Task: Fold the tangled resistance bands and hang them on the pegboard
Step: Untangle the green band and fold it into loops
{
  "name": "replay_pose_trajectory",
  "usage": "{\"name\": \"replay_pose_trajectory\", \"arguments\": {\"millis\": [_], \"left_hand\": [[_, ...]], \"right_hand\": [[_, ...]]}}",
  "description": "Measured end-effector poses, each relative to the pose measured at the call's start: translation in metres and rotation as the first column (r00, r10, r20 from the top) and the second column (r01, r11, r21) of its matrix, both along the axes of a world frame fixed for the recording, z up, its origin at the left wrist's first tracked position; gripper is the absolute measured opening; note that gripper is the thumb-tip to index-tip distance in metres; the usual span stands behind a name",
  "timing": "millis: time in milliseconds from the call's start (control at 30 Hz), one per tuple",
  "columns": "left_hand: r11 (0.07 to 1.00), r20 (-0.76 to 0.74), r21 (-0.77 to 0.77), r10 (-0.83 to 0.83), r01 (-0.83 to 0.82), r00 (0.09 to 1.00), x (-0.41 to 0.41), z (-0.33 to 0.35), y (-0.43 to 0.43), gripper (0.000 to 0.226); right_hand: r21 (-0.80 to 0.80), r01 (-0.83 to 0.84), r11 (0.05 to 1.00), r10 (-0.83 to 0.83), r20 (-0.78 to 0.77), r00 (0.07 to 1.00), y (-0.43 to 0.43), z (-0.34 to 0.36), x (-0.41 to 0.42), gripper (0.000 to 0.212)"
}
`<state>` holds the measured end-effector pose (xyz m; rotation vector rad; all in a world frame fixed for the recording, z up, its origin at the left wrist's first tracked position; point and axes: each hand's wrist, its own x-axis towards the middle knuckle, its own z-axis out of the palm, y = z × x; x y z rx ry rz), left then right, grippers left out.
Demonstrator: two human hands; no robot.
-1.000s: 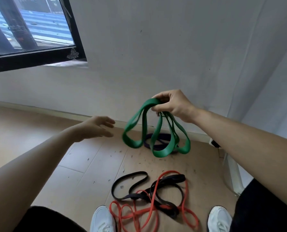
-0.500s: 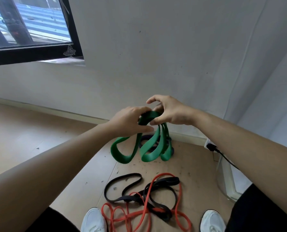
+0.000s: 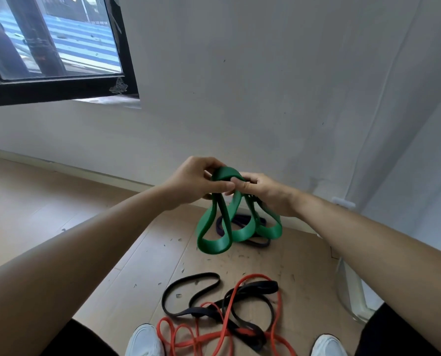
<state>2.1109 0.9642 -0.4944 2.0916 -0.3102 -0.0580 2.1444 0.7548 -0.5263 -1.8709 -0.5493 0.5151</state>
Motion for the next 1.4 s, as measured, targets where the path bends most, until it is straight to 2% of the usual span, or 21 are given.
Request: {"name": "replay_pose_trajectory", "arguments": {"millis": [100, 167, 233, 300, 400, 533, 733, 933, 1033, 1167, 1333, 1400], "left_hand": [[0.999, -0.019, -0.038, 0.003, -0.004, 1.0, -0.005, 0.001, 0.001, 0.033], [0.998, -0.032, -0.056, -0.005, 0.004, 0.999, -0.006, 0.003, 0.002, 0.032], [0.996, -0.056, -0.086, -0.011, 0.006, 0.998, -0.006, 0.007, 0.005, 0.029], [0.995, -0.082, -0.102, -0.013, 0.005, 0.997, -0.005, 0.009, 0.014, 0.026], [0.996, -0.153, -0.083, -0.034, 0.022, 0.988, -0.004, 0.008, 0.034, 0.026], [0.995, -0.239, -0.021, -0.096, 0.094, 0.966, -0.007, -0.004, 0.044, 0.026], [0.986, -0.206, -0.003, -0.164, 0.167, 0.965, -0.01, -0.01, 0.027, 0.041], [0.997, -0.106, -0.047, -0.064, 0.059, 0.992, -0.007, -0.015, 0.015, 0.024], [0.994, -0.102, -0.106, -0.018, 0.007, 0.995, -0.006, -0.01, 0.016, 0.018], [0.983, -0.118, -0.181, 0.009, -0.03, 0.993, -0.006, -0.006, 0.017, 0.018], [0.96, -0.119, -0.25, 0.098, -0.125, 0.988, -0.004, -0.004, 0.016, 0.021], [0.944, -0.112, -0.288, 0.134, -0.161, 0.985, -0.003, -0.001, 0.017, 0.022]], "right_hand": [[0.1, -0.005, 0.995, 0.011, -0.057, 0.998, 0.001, -0.001, 0.001, 0.04], [0.167, 0.009, 0.986, 0.011, -0.121, 0.993, 0.001, -0.001, 0.002, 0.045], [0.173, -0.004, 0.985, 0.029, -0.142, 0.989, -0.001, 0.0, 0.002, 0.044], [0.176, -0.027, 0.984, 0.048, -0.117, 0.992, -0.002, 0.001, 0.003, 0.04], [0.205, 0.061, 0.977, -0.049, -0.063, 0.997, 0.0, 0.008, 0.006, 0.049], [0.242, 0.09, 0.966, -0.094, 0.008, 0.995, 0.007, 0.015, 0.004, 0.03], [0.228, 0.102, 0.968, -0.111, 0.029, 0.993, 0.008, 0.017, 0.002, 0.029], [0.205, 0.066, 0.977, -0.082, 0.071, 0.994, 0.005, 0.021, 0.005, 0.025], [0.196, 0.085, 0.977, -0.103, 0.08, 0.991, -0.002, 0.019, 0.006, 0.034], [0.195, 0.147, 0.97, -0.169, 0.102, 0.98, -0.002, 0.007, 0.004, 0.046], [0.103, 0.207, 0.973, -0.226, 0.242, 0.944, 0.007, -0.011, -0.005, 0.032], [0.1, 0.21, 0.973, -0.231, 0.289, 0.929, 0.01, -0.014, -0.007, 0.037]]}}
